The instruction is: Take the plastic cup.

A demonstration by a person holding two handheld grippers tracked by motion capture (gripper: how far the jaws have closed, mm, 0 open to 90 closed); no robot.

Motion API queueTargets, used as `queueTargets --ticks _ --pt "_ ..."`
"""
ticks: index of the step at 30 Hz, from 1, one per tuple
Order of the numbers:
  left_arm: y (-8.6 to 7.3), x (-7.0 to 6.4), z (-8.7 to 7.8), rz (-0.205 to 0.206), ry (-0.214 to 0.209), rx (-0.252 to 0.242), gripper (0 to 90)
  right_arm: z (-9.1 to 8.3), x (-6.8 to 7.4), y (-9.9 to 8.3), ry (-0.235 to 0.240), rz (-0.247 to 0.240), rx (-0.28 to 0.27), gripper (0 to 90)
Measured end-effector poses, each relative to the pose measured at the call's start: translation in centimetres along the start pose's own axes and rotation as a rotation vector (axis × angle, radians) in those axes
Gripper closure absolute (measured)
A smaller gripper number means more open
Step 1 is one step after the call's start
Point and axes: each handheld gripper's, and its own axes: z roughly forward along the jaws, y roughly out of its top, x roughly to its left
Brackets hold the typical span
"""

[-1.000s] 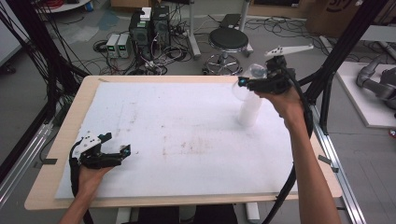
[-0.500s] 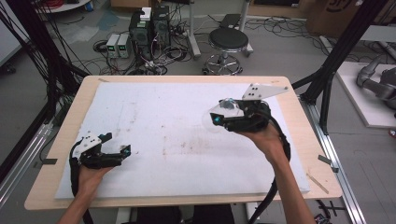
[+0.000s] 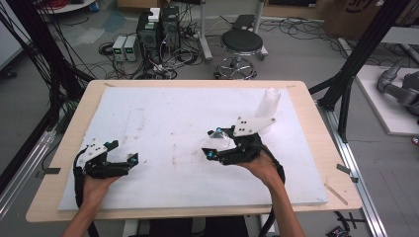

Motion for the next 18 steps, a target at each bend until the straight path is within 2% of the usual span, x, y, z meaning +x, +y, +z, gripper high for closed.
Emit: queueTargets --ticks 5,7,18 --pt "0.0 -0.1 -0.1 0.013 0.001 -0.001 3.2 1.0 0.1 -0.9 0.031 0.002 0.002 42.4" --pt "0.0 0.0 0.0 0.012 0.0 0.0 3.2 1.3 0.0 -1.1 0.031 0.005 0.018 42.2" --pt "0.0 -0.1 0.0 0.012 0.001 0.001 3.2 1.3 -0.3 -1.2 0.026 0.02 0.003 42.2"
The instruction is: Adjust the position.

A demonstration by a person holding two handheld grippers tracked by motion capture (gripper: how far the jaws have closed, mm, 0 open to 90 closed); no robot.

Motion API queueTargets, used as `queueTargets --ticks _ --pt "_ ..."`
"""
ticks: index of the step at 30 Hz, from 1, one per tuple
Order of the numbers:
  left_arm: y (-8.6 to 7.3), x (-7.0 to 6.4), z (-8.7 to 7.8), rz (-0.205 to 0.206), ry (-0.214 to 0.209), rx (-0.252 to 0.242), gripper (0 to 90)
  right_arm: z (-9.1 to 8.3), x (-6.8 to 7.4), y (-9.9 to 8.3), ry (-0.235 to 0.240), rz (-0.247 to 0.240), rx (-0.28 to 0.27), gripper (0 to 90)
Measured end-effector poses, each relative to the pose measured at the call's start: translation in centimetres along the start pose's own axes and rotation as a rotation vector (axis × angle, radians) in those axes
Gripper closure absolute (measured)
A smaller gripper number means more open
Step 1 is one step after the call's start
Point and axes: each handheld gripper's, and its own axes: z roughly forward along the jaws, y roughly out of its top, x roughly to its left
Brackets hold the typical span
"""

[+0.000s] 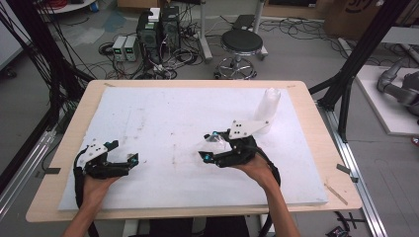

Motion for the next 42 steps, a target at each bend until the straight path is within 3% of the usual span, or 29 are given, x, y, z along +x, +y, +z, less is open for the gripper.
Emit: queueTargets --ticks 12,20,23,26,30,31,35,42 --pt "0.0 0.0 -0.1 0.007 -0.013 -0.01 3.2 0.1 -0.3 0.0 0.003 0.003 -0.005 42.4" --pt "0.8 0.2 -0.3 0.029 -0.077 -0.038 3.2 -0.1 -0.8 0.0 0.022 0.004 -0.033 42.6" --pt "1.8 0.1 -0.7 0.015 -0.147 -0.092 3.2 0.0 -0.9 0.0 0.035 0.003 -0.045 42.7" --pt "3.1 -0.1 -0.9 0.053 -0.217 -0.132 3.2 0.0 -1.1 0.1 0.051 0.003 -0.064 42.8" --pt "4.7 -0.7 -0.5 0.106 -0.367 -0.164 3.2 0.0 -1.4 0.1 0.065 0.0 -0.081 43.0" --pt "5.2 -0.9 -0.3 0.129 -0.413 -0.163 3.2 0.0 -1.4 0.1 0.072 0.006 -0.083 43.1" --pt "6.5 -2.1 0.7 0.179 -0.519 -0.154 3.2 -0.1 -1.5 0.1 0.095 0.008 -0.104 43.3" --pt "7.7 -4.1 2.7 0.203 -0.645 -0.139 3.2 -0.2 -1.4 0.1 0.115 0.005 -0.114 43.4"
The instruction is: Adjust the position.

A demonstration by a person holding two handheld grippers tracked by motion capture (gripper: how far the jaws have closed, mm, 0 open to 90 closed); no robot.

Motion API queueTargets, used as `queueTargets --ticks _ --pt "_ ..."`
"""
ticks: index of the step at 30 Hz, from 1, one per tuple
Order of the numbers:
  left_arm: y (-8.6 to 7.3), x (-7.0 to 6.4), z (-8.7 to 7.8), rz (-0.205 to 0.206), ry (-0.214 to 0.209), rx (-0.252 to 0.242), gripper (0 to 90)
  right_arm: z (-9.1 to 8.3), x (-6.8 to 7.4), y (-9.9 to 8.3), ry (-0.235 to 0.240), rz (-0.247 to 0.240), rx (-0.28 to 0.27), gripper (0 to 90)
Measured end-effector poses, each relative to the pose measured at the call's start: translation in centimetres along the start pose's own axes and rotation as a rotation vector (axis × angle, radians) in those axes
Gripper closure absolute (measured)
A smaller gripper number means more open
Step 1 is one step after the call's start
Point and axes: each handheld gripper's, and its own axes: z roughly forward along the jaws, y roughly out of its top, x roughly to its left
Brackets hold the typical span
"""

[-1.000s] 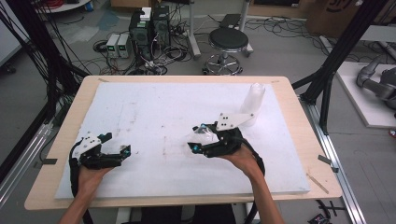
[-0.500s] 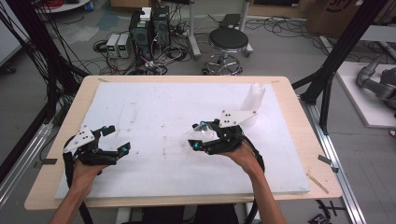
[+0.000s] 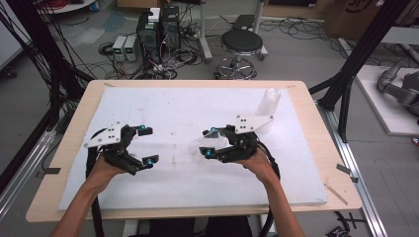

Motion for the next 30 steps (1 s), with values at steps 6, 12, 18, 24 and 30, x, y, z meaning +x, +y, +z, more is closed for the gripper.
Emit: queueTargets --ticks 6,12,18,24,30 --pt "0.9 -0.7 3.1 0.014 -0.098 -0.017 3.2 0.1 0.0 0.0 0.014 -0.002 -0.008 43.5" --pt "1.4 -1.3 6.4 0.035 -0.16 -0.007 3.2 0.1 0.1 0.0 0.026 -0.003 -0.011 43.5" --pt "1.3 -1.9 9.0 0.054 -0.197 0.005 3.2 0.2 0.3 0.1 0.036 -0.003 -0.012 43.5" --pt "1.3 -2.3 10.2 0.064 -0.215 -0.004 3.2 0.3 0.5 0.1 0.042 -0.012 -0.01 43.5" --pt "1.2 -2.6 10.8 0.077 -0.224 0.01 3.3 0.3 0.5 0.1 0.049 -0.012 -0.01 43.5"
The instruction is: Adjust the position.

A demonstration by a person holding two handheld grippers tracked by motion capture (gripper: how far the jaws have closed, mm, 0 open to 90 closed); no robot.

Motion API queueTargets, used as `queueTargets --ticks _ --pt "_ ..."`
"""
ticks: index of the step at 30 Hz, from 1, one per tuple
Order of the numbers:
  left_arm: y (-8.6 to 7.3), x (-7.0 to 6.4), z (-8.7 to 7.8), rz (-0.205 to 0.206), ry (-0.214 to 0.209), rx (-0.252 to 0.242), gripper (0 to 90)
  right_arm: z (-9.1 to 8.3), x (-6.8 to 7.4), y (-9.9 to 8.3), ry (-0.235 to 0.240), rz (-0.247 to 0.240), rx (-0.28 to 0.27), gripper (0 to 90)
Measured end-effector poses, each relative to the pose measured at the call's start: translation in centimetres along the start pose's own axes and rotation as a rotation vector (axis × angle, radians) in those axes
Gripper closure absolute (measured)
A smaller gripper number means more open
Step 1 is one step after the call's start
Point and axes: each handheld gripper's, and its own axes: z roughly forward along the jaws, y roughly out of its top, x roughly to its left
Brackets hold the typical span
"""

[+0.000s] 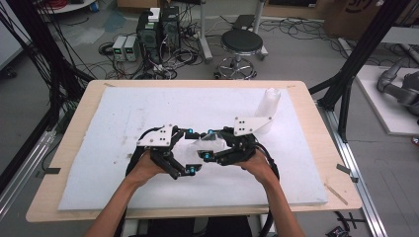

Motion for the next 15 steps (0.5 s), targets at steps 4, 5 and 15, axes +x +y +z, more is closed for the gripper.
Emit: queueTargets --ticks 4,5,15 --pt "0.03 -0.03 0.09 0.025 -0.004 -0.003 7.6 0.02 0.03 0.0 0.005 0.001 0.0 43.5" --pt "0.03 -0.08 0.14 0.03 -0.006 -0.002 9.5 0.03 0.04 0.0 0.005 0.0 0.0 43.6" --pt "-0.05 -0.1 0.25 0.044 -0.015 0.01 21.0 0.21 0.09 -0.01 0.014 0.003 0.003 43.6"
